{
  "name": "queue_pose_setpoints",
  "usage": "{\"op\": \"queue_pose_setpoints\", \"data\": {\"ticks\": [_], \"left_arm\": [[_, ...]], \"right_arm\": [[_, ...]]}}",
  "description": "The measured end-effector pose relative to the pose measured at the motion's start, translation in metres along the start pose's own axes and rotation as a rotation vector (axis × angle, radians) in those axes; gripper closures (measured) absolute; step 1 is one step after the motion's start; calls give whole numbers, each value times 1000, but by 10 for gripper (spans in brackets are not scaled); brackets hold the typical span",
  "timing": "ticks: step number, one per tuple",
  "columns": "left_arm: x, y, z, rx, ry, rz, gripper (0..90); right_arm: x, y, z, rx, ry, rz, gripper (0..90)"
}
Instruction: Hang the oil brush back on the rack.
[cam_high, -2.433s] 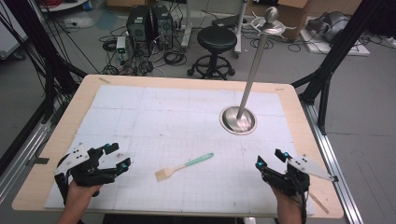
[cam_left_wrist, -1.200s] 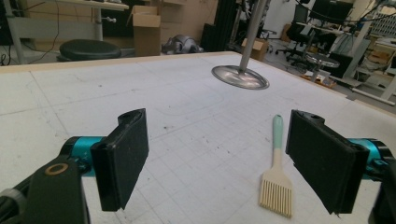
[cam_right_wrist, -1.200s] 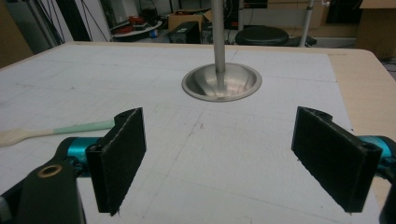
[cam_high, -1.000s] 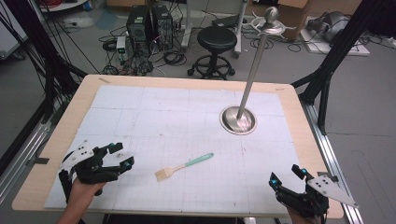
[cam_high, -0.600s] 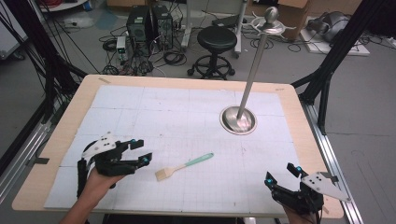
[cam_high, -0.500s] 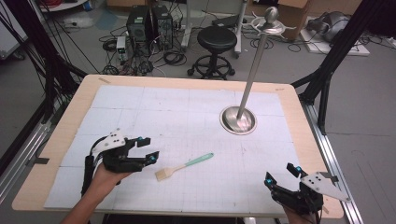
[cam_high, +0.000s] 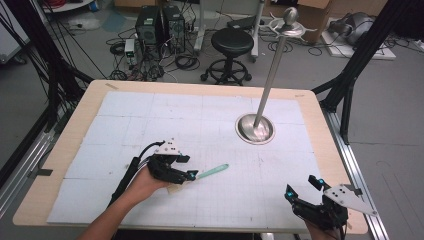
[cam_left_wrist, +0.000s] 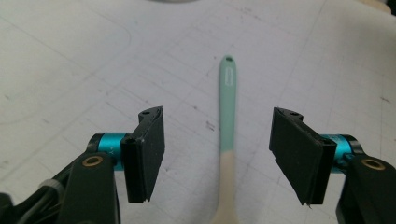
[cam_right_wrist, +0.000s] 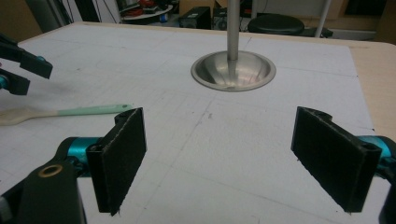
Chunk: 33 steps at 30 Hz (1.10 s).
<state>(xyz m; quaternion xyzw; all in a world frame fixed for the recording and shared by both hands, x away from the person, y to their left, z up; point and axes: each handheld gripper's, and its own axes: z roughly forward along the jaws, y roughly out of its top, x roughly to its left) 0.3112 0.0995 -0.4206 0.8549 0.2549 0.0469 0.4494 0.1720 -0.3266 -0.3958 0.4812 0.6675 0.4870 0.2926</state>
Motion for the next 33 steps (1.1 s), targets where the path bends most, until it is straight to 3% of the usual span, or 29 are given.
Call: {"op": "queue_pose_setpoints", "data": {"ticks": [5,13,17,20,22,25,30,33], "left_arm": [[-7,-4,12,72,-16,75,495],[-10,-6,25,101,-12,84,567],[-14,-5,29,127,6,133,575],[-15,-5,29,133,15,142,594],[-17,-4,29,134,30,154,620],[-19,-3,30,144,15,182,694],[-17,-3,30,145,-8,174,807],[-16,-3,30,149,-13,158,810]], "right_arm": [[1,0,3,11,6,-5,169],[2,0,3,12,6,3,169],[1,0,1,2,7,4,173],[1,0,1,1,7,4,173],[1,0,1,7,9,4,173],[2,1,2,4,8,4,173],[2,1,1,-2,15,12,174],[2,1,1,-2,15,17,173]]}}
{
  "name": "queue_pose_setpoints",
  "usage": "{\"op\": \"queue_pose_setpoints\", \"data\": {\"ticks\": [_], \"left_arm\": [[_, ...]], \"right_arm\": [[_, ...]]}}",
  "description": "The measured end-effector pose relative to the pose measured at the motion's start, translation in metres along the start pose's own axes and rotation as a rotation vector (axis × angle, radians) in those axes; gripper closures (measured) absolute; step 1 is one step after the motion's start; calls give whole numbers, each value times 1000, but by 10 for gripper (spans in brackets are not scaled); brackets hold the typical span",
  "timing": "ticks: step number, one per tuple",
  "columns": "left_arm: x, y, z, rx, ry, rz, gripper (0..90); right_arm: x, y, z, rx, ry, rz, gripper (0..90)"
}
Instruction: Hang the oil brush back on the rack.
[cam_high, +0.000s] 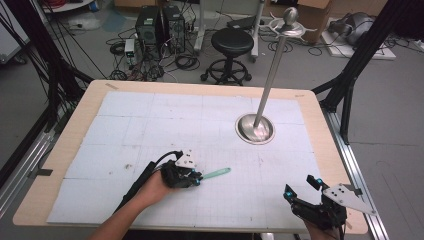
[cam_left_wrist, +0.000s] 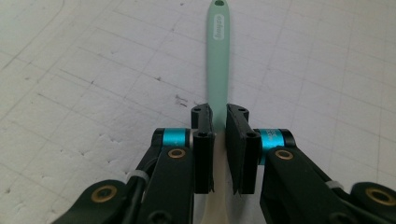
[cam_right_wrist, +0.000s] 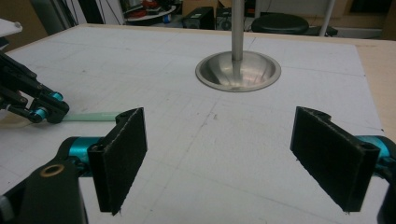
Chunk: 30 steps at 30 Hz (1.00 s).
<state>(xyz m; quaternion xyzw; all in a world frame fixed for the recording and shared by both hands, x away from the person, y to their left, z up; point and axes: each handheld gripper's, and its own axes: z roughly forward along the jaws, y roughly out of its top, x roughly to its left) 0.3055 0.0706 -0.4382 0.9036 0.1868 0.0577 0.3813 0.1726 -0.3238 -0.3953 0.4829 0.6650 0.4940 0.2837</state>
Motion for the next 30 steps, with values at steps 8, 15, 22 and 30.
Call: {"op": "queue_pose_setpoints", "data": {"ticks": [8,15,22,30], "left_arm": [[1,0,0,-4,-3,-31,819],[2,3,-10,-86,-4,-72,819],[-3,8,-33,-261,-6,-91,819],[-15,10,-51,-390,5,-78,819]], "right_arm": [[2,1,2,6,8,-10,174],[0,-1,2,9,14,15,173],[3,0,6,10,40,20,172],[16,4,14,-10,87,29,167]]}}
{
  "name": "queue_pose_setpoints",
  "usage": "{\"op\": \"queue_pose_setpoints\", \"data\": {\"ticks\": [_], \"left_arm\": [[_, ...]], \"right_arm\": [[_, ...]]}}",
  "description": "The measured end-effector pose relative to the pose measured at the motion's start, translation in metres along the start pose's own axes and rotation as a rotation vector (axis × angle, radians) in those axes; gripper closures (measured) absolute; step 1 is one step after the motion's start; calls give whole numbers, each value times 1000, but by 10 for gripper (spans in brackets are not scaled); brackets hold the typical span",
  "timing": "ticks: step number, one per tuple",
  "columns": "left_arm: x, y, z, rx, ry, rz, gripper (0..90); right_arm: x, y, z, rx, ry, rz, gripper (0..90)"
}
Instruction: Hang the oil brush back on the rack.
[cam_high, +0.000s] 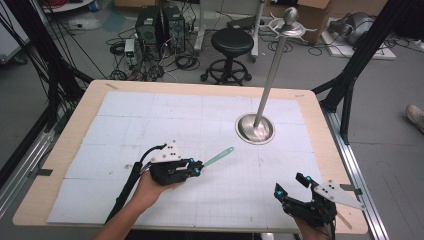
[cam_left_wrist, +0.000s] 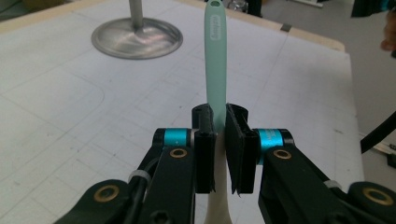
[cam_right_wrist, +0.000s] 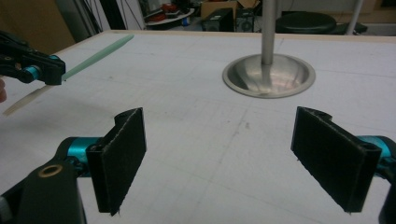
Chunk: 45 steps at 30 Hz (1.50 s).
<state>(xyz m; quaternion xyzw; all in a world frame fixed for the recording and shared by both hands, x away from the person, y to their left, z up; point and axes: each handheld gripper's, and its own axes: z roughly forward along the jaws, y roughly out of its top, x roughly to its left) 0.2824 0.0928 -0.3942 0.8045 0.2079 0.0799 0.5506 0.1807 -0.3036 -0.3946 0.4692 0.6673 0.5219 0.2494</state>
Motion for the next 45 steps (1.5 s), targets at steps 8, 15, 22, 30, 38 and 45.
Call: {"op": "queue_pose_setpoints", "data": {"ticks": [8,15,22,30,38,45], "left_arm": [[-14,7,-14,-110,1,30,818],[-23,7,-18,-139,-12,68,818],[-27,6,-16,-142,-14,79,818],[-34,5,-10,-134,-28,94,817],[-38,5,-9,-141,-26,99,817],[-40,5,-10,-142,-24,104,815]], "right_arm": [[23,9,24,-17,101,0,168],[44,15,42,-1,163,-37,168],[50,23,52,-29,204,-19,200],[69,41,69,-68,340,1,324],[81,51,79,-54,382,-6,450],[84,57,80,-55,422,1,605]]}}
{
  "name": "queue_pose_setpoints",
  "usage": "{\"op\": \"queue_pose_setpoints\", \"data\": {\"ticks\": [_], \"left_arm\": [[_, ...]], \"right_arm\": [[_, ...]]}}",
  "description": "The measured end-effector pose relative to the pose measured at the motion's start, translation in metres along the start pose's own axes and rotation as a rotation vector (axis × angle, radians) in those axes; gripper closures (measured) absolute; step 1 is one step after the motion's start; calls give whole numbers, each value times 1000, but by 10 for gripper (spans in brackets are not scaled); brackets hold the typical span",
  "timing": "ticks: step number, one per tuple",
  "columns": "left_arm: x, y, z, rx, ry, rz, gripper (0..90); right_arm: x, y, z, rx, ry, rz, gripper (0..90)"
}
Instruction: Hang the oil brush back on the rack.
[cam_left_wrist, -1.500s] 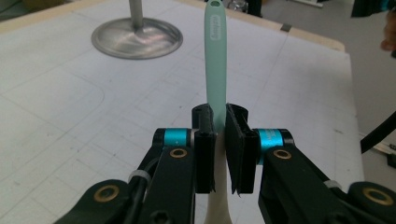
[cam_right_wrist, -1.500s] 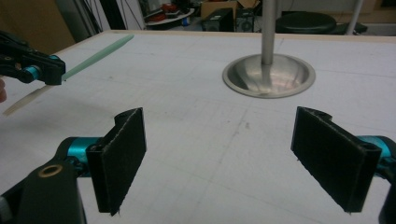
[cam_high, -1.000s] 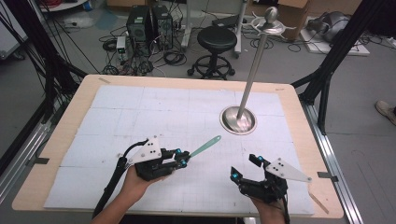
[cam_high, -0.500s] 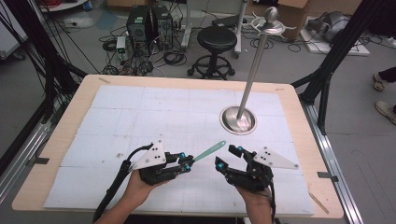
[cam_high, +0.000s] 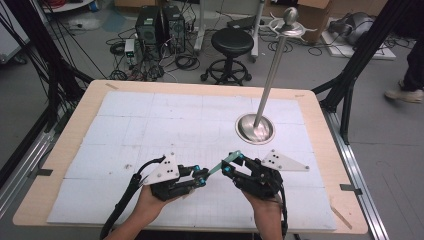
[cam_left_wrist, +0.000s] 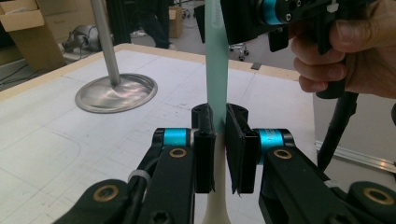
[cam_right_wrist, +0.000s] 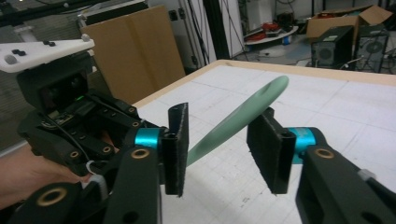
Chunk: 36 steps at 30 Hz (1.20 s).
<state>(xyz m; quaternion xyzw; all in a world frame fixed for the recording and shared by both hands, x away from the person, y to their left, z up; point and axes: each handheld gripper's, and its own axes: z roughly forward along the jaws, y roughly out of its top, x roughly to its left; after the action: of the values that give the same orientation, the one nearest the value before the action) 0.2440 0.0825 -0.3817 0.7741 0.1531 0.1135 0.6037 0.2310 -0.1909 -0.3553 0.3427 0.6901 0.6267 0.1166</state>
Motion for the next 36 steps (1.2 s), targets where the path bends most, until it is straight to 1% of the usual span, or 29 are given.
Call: {"op": "queue_pose_setpoints", "data": {"ticks": [1,2,4,8,12,13,15,16,17,18,19,21,22,23,24,25,26,28,29,31,33,34,35,36], "left_arm": [[0,0,0,-1,0,0,815],[-1,0,0,-2,0,1,815],[-1,1,-1,-3,-2,6,815],[-3,1,-1,2,-4,14,813],[-4,0,0,6,-7,22,813],[-4,0,0,5,-10,21,817],[-4,1,0,4,-32,15,819],[-5,1,-1,3,-44,14,820],[-5,1,-1,-2,-53,11,820],[-5,1,-3,-9,-64,6,818],[-4,2,-4,-21,-77,0,818],[-3,3,-5,-28,-97,-5,810],[-2,3,-5,-26,-111,-15,761],[-1,3,-5,-23,-127,-23,684],[-1,3,-5,-19,-143,-23,684],[-1,3,-5,-15,-155,-21,658],[-1,3,-5,-12,-176,-28,634],[-1,2,-4,-3,-198,-21,615],[-1,1,-4,2,-210,-17,617],[-1,1,-3,10,-231,-14,659],[-2,0,-2,6,-258,-5,749],[-2,0,-3,6,-262,6,803],[-2,0,-3,6,-268,4,832],[-2,0,-3,4,-273,0,832]], "right_arm": [[0,1,0,4,3,0,627],[0,1,0,4,3,0,627],[0,1,-1,-1,16,-1,680],[1,3,-1,-5,51,17,727],[3,5,-1,-12,106,23,795],[4,7,0,-8,144,29,824],[5,8,1,-7,148,23,826],[7,11,1,10,165,21,828],[7,11,1,10,165,21,828],[6,13,-1,8,189,17,828],[6,13,-1,8,189,17,828],[5,14,-3,1,214,25,829],[5,16,-4,-3,218,16,829],[5,18,-6,6,234,-10,828],[5,18,-6,6,234,-10,828],[5,20,-6,11,243,-18,828],[6,21,-6,19,261,-31,828],[7,25,-6,33,284,-58,828],[8,26,-5,42,305,-69,828],[10,30,-4,52,336,-90,828],[11,31,-2,56,367,-101,828],[11,31,-2,57,379,-100,828],[11,31,-1,52,405,-109,828],[11,31,-1,52,405,-109,828]]}}
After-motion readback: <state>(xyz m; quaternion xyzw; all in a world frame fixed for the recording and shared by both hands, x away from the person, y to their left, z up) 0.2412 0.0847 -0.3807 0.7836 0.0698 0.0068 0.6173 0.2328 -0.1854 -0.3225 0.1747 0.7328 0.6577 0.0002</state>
